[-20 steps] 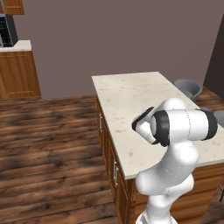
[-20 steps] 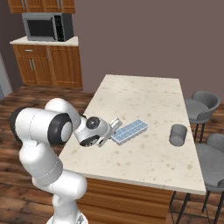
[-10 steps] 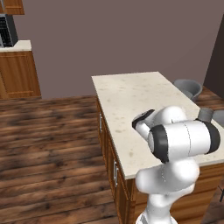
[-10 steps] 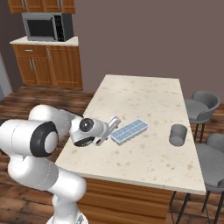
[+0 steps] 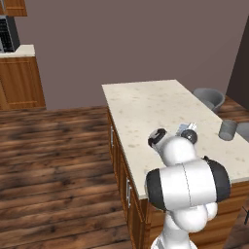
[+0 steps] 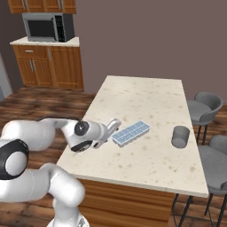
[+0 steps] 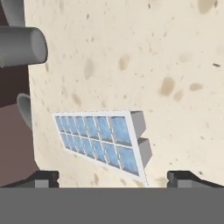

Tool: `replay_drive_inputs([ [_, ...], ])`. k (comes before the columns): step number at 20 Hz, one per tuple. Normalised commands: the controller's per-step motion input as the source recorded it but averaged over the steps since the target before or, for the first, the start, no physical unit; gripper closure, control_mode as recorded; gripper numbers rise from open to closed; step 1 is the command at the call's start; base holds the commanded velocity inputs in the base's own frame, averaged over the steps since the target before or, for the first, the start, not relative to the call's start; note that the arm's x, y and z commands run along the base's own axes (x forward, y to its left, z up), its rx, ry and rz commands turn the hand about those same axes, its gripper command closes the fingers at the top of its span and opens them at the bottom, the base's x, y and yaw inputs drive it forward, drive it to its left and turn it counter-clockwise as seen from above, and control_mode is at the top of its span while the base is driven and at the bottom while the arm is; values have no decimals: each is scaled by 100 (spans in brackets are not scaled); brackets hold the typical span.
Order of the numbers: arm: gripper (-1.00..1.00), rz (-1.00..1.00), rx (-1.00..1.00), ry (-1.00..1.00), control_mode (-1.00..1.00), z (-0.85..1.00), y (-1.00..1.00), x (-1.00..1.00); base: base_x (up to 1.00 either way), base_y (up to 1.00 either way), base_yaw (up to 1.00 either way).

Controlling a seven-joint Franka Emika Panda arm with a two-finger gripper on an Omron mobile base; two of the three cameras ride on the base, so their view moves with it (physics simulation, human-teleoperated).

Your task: Open the freezer door, pick up the ice cube tray from the freezer, and place it on the dining counter.

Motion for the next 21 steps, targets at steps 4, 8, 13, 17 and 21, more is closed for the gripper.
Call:
replay_drive_inputs([
  [4,-100,-1,6,3,-100,100,0,1,0,0,0],
  [8,-100,0,2,0,-100,100,8,0,0,0,0],
  [13,-100,0,1,0,-100,100,0,-19,0,0,0],
  [17,-100,0,0,0,-100,97,10,-52,0,0,0],
  [21,-100,0,0,0,-100,65,17,-89,0,0,0],
])
